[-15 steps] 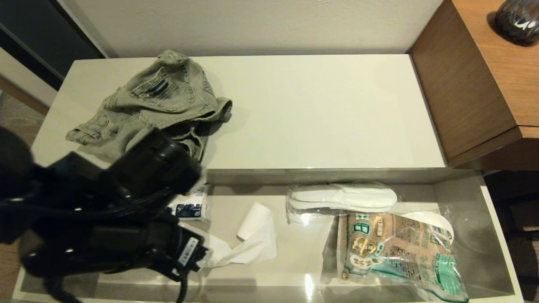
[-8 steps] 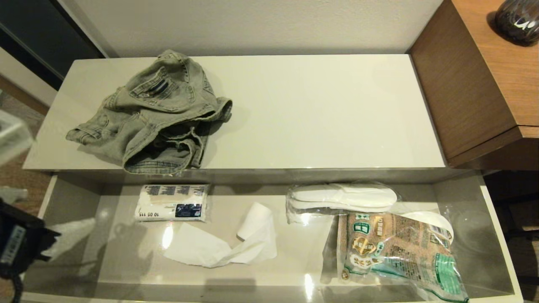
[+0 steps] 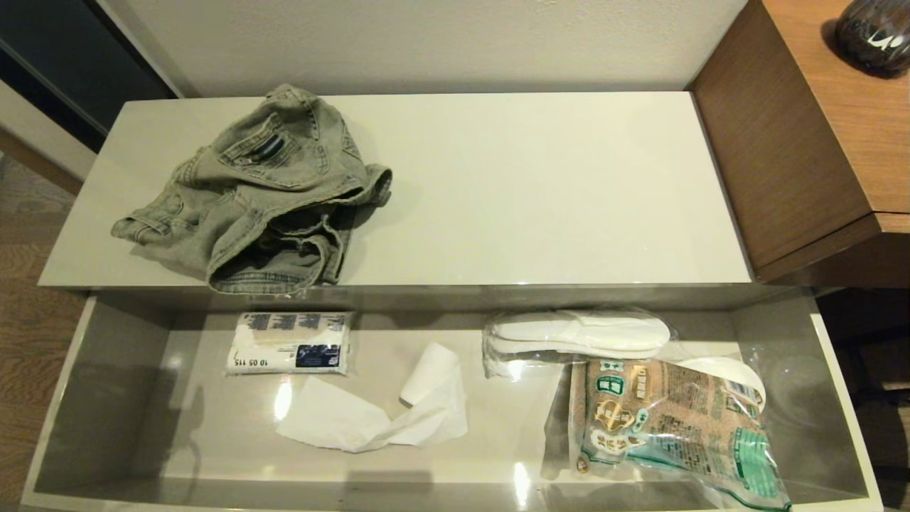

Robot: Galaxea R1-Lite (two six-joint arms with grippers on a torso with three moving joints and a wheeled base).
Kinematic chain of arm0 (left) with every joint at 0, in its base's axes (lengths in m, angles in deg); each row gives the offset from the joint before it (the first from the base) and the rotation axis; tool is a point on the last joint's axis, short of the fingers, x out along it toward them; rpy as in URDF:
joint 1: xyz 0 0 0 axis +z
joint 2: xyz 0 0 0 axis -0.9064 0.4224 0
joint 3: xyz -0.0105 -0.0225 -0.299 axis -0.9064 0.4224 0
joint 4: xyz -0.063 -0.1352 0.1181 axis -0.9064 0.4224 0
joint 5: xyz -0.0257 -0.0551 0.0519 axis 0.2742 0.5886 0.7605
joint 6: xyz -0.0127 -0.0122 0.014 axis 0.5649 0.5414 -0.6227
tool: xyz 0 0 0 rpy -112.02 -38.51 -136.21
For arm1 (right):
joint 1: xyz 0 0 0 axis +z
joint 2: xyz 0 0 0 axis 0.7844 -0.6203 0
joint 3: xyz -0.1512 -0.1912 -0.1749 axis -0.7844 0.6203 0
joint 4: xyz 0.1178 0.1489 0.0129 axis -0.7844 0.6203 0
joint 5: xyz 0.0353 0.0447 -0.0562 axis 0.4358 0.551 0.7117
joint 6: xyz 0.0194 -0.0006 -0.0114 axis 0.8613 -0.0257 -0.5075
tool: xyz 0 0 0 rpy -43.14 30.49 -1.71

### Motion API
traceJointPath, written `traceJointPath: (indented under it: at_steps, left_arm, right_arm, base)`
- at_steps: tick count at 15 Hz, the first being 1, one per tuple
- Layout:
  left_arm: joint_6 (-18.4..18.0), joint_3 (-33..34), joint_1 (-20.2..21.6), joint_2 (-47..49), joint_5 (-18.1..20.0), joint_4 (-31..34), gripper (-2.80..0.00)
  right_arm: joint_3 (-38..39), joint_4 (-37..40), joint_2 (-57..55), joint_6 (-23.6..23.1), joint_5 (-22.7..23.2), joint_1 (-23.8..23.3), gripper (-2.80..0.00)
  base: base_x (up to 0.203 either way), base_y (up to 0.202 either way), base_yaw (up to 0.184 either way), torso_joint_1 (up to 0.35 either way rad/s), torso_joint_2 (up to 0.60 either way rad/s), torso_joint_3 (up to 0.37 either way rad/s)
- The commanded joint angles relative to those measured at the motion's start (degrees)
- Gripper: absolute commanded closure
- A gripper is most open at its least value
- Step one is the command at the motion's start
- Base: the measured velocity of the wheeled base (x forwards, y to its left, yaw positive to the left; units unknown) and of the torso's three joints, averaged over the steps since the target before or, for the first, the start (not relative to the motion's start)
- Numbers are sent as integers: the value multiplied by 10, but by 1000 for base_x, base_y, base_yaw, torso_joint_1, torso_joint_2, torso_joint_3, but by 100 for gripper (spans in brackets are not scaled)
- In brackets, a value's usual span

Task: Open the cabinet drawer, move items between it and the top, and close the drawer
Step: Pick up the shorts on the table

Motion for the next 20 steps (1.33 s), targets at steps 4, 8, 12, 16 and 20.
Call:
traceJointPath:
  at_steps: [4, 8, 12, 16, 20]
  left_arm:
    - [31, -40, 8, 65, -5, -6, -280]
    - [40, -67, 3, 109, -2, -8, -280]
    - [46, -57, 1, 152, 6, -13, -280]
    - [67, -64, -1, 254, 16, -109, 0]
    - [73, -99, -27, 329, 13, -122, 0]
  right_arm:
    - [0, 0, -1, 0, 0, 0, 0]
    - [1, 0, -1, 0, 0, 0, 0]
    - [0, 0, -1, 0, 0, 0, 0]
    - [0, 0, -1, 0, 0, 0, 0]
    - [1, 0, -1, 0, 0, 0, 0]
  base:
    - [0, 0, 0, 0, 0, 0]
    - [0, 0, 0, 0, 0, 0]
    - [0, 0, 0, 0, 0, 0]
    - [0, 0, 0, 0, 0, 0]
    - [0, 0, 0, 0, 0, 0]
